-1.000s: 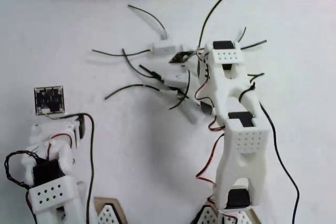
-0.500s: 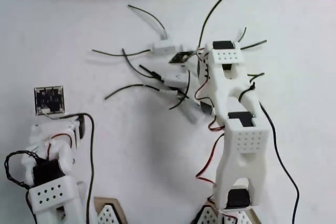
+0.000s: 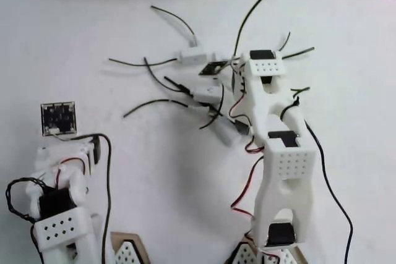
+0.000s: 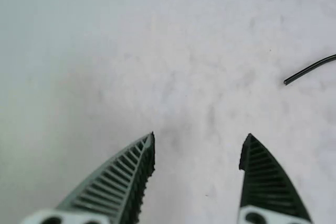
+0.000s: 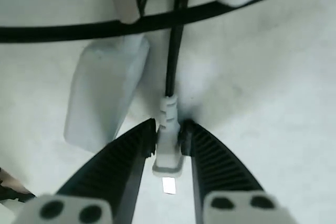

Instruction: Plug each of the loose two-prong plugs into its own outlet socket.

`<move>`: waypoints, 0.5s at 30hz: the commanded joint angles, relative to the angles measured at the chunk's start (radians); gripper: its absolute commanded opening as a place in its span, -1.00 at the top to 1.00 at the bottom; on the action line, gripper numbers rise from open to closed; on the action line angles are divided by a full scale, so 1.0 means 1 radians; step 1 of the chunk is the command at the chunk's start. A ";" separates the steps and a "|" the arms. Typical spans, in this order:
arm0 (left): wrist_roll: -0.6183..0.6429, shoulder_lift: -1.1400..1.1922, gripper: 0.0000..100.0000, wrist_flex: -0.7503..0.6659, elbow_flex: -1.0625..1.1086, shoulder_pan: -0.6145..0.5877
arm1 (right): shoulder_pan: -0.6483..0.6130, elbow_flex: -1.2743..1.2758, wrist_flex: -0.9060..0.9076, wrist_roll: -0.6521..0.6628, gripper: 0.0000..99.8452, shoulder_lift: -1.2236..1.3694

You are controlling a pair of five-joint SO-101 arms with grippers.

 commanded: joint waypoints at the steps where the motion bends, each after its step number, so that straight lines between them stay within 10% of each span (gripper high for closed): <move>1: 0.002 -0.025 0.47 -0.026 -0.008 -0.008 | 0.025 -0.008 0.001 0.009 0.82 0.007; 15: 0.002 -0.025 0.47 -0.026 -0.008 -0.008 | 0.033 -0.003 0.094 0.009 0.97 -0.053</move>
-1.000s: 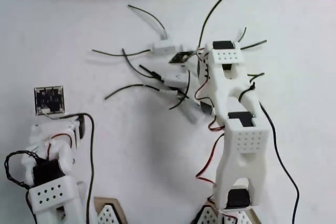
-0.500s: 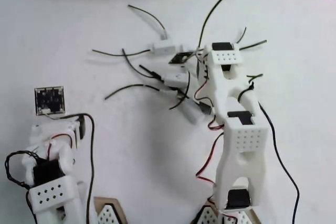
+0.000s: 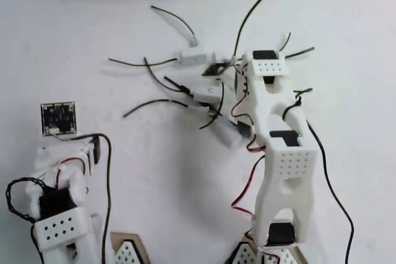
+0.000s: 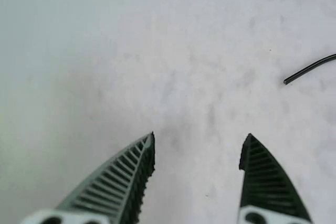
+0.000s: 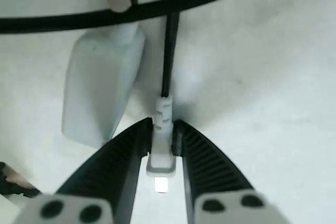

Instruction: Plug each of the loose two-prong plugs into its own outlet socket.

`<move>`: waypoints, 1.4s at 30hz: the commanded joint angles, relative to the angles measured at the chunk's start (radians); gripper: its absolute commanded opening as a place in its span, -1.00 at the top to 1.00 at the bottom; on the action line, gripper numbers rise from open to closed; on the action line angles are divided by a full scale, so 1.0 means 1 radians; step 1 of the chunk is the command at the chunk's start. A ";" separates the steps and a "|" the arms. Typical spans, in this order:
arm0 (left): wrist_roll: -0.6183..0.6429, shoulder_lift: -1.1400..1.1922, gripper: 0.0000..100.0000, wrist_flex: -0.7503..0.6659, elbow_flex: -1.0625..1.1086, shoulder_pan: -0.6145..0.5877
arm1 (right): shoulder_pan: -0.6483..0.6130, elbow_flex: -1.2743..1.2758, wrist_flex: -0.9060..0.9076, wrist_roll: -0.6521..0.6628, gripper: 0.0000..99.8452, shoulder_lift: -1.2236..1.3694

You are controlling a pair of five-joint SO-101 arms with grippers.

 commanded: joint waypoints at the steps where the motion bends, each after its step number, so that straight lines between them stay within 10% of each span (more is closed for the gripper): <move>1: 0.002 -0.025 0.47 -0.026 -0.008 -0.008 | 0.013 -0.005 0.070 0.008 0.97 -0.053; 28: 0.002 -0.025 0.47 -0.026 -0.008 -0.008 | 0.012 0.468 0.073 -0.006 0.97 -1.349; 42: 0.011 -0.025 0.47 -0.044 -0.011 -0.002 | -0.108 0.862 -0.361 -0.474 0.97 -1.739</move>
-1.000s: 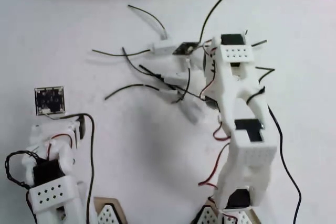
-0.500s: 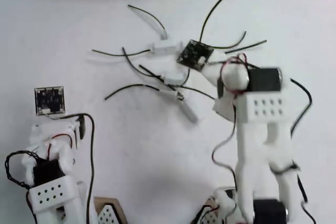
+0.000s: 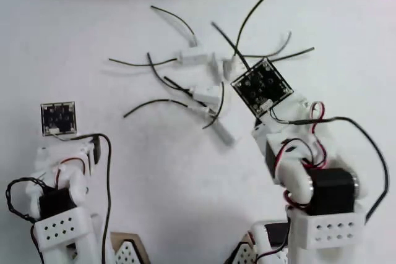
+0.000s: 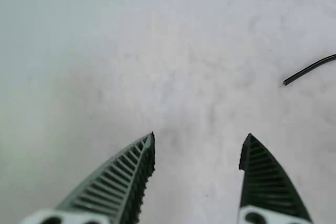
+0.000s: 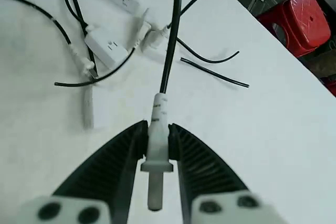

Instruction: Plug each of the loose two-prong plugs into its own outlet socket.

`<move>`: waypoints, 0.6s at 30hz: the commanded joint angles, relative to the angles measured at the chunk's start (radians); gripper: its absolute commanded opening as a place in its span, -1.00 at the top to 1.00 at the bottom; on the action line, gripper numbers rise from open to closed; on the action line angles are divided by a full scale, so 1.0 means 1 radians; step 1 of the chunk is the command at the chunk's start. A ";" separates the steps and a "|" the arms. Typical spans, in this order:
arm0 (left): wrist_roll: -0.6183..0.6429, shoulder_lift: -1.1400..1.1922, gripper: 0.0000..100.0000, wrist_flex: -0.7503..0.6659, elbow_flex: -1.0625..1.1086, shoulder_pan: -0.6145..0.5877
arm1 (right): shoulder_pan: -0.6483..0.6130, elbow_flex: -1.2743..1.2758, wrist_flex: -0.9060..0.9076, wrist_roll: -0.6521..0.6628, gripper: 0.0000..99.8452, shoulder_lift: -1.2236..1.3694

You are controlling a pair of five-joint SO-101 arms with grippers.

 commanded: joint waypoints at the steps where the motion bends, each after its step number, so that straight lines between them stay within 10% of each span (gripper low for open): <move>1: 0.011 -0.025 0.47 -0.061 -0.008 -0.002 | -0.090 0.160 -0.180 -0.141 0.97 -0.081; 18: 0.189 -0.025 0.47 -0.331 -0.012 0.352 | -0.608 0.677 -0.834 -0.582 0.97 -0.196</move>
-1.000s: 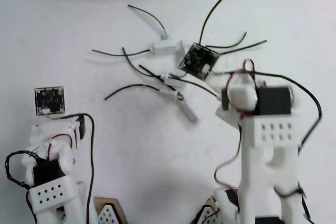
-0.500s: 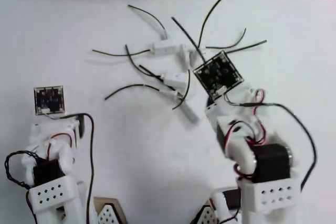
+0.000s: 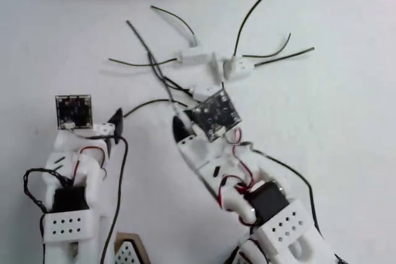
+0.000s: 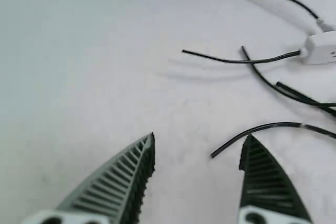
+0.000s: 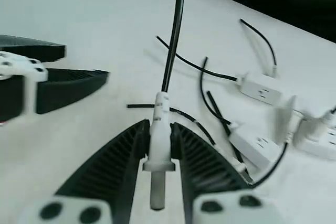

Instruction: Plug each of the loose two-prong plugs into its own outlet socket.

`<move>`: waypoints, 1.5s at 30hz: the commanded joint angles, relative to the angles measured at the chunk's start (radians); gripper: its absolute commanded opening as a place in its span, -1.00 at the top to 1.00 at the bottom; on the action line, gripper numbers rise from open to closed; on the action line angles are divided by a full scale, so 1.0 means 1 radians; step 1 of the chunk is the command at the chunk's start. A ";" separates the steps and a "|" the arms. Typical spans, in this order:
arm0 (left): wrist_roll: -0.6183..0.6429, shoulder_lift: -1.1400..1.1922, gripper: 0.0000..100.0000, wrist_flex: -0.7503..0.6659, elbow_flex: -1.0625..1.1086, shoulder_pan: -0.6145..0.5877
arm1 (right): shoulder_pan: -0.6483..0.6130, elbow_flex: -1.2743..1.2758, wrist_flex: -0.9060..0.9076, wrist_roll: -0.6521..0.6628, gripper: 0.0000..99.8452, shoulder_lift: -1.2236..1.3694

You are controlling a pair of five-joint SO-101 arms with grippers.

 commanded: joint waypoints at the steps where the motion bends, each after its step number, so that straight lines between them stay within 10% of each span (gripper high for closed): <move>1: 0.025 -0.025 0.47 -0.083 -0.014 0.114 | -0.081 0.020 -0.082 -0.023 0.97 -0.018; 31: -0.064 -0.027 0.47 0.106 -0.270 0.501 | -0.114 0.084 -0.051 -0.017 0.97 -0.018; 45: 0.009 -0.021 0.47 0.160 -0.270 0.340 | 0.177 0.104 -0.107 -0.023 0.97 -0.019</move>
